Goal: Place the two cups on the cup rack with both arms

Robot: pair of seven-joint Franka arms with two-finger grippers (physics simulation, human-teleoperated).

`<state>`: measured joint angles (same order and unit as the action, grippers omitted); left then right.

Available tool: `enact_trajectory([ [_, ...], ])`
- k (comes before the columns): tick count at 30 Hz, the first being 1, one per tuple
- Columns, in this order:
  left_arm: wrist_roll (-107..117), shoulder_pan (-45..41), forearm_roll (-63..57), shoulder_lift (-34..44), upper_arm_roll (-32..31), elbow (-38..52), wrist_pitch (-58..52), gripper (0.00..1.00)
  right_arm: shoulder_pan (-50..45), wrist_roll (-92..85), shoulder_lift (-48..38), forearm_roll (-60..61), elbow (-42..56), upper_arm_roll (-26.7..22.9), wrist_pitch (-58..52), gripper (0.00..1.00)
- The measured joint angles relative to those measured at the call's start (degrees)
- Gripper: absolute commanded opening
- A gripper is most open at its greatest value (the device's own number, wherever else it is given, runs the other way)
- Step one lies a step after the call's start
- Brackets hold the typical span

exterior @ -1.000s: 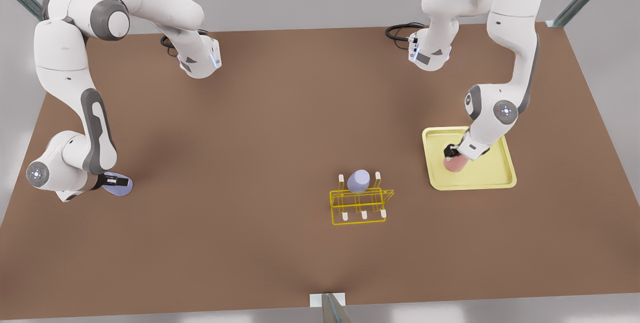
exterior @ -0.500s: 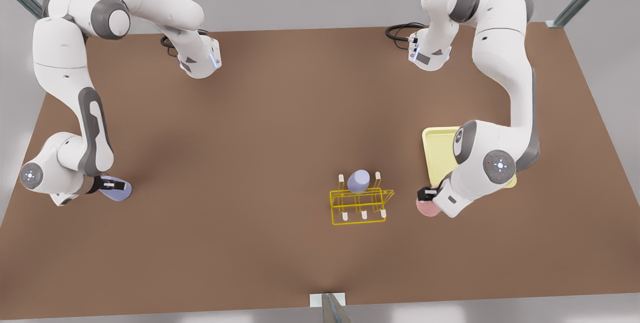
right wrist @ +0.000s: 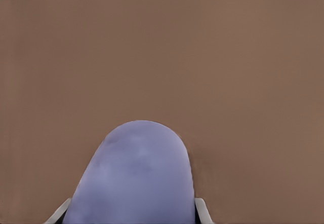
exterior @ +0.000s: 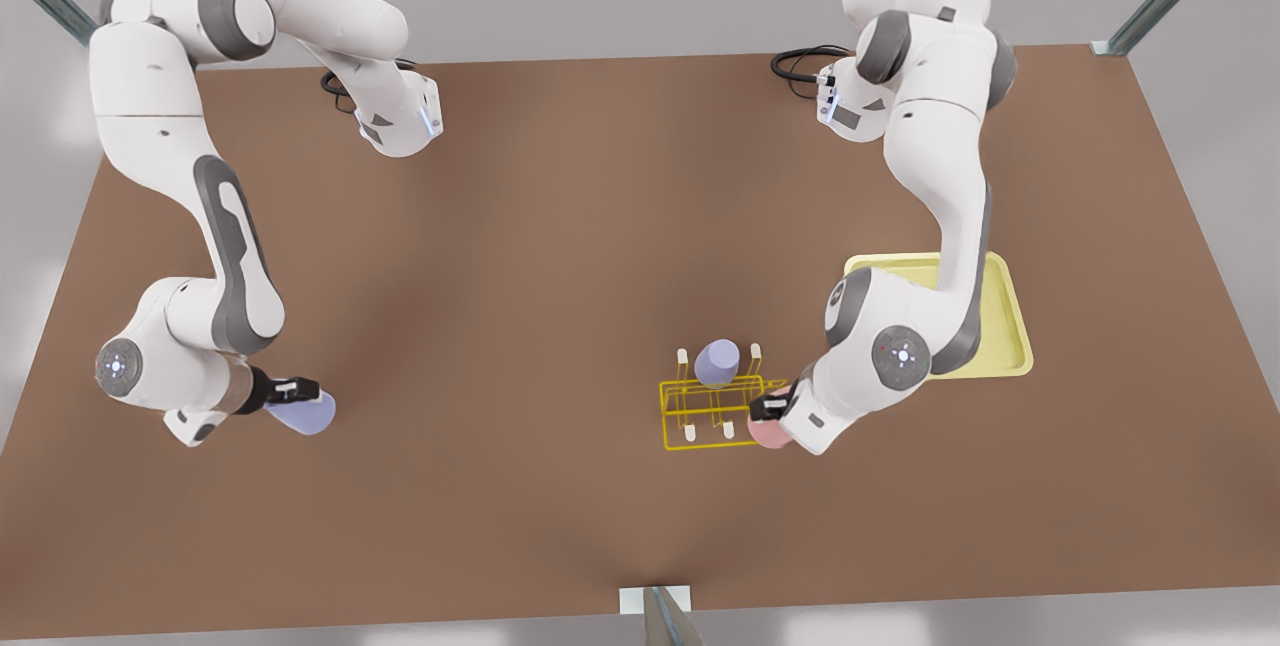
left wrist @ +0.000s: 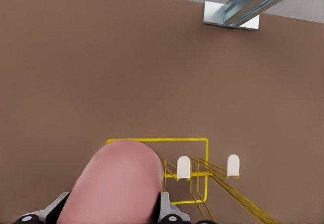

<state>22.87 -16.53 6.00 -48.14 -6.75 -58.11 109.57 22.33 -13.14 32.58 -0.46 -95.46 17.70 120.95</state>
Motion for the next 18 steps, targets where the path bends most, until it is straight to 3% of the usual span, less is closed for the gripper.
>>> enact_trajectory([
  [1, 0.4, 0.0, 0.0, -0.4, 0.0, -0.1, 0.4, 0.89, -0.2, 0.0, 0.1, 0.2, 0.5, 0.9, -0.2, 0.78],
  [2, 0.7, -0.1, 0.1, -0.7, 0.0, -0.1, 0.8, 1.0, -0.3, 0.0, 0.1, 0.3, 0.8, 1.9, -0.3, 0.78],
  [8, 2.3, 1.9, -0.5, 0.6, 1.9, -0.1, 0.4, 1.0, -2.4, 0.2, 0.8, 0.8, 2.8, 5.7, -0.9, 0.79],
  [12, -0.4, 8.6, -3.9, 11.0, 2.9, -0.1, -11.6, 1.0, -4.8, 0.2, 1.1, 1.0, 4.5, 6.3, -1.0, 0.79],
  [15, -3.9, 5.5, -6.9, 28.4, 7.2, -19.5, -16.7, 1.0, -5.5, 0.3, 2.5, 1.0, 6.1, 7.9, -1.1, 0.79],
  [18, -6.9, 4.8, -8.3, 31.8, 7.9, -21.6, -23.5, 1.0, -8.0, 0.3, 3.3, 2.5, 8.1, 8.3, -1.2, 0.79],
])
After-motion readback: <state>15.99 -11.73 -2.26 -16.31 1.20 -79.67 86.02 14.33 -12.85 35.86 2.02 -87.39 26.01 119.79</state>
